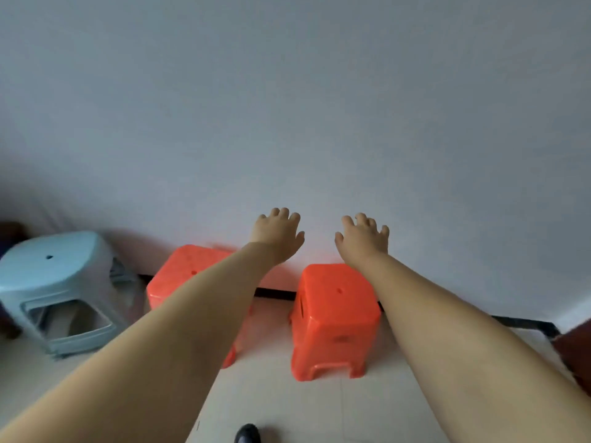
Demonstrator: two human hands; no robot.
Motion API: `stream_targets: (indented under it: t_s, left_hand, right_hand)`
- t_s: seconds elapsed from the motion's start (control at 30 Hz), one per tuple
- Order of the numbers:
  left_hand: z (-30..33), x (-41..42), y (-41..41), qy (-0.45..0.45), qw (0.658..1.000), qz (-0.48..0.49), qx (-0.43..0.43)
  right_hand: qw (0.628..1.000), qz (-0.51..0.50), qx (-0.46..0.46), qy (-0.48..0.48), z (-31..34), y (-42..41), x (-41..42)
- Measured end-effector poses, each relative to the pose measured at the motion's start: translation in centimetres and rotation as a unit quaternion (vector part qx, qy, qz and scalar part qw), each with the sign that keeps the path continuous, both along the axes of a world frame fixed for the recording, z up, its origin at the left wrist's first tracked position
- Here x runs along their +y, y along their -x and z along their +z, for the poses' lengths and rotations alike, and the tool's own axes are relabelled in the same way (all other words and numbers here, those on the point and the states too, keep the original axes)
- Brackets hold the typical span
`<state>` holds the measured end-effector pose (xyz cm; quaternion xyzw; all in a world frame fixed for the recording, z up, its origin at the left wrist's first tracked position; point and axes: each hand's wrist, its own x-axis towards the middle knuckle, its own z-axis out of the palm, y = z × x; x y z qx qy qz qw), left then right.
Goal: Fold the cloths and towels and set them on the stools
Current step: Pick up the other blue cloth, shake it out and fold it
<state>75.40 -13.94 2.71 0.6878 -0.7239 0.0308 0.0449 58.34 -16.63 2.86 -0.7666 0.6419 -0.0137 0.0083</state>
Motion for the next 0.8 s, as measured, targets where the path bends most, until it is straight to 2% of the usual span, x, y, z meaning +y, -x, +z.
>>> stream_targets:
  t_s: [0.13, 0.27, 0.47, 0.8]
  left_hand:
    - [-1.1, 6.7, -9.0, -0.021, 0.993, 0.117, 0.001]
    - [-1.3, 13.7, -18.2, -0.024, 0.969, 0.244, 0.016]
    - [-1.8, 23.3, -30.5, -0.042, 0.949, 0.313, -0.01]
    - [-1.1, 32.2, -48.4, -0.038, 0.919, 0.391, -0.025]
  right_hand:
    - [0.994, 0.103, 0.001, -0.025, -1.4, -9.3, 2.9]
    - [0.975, 0.219, -0.003, -0.025, -1.9, -19.3, 7.2]
    - [0.952, 0.306, -0.008, -0.018, -2.4, -34.1, 13.5]
    - [0.932, 0.361, -0.018, -0.028, -2.5, -52.8, 20.7]
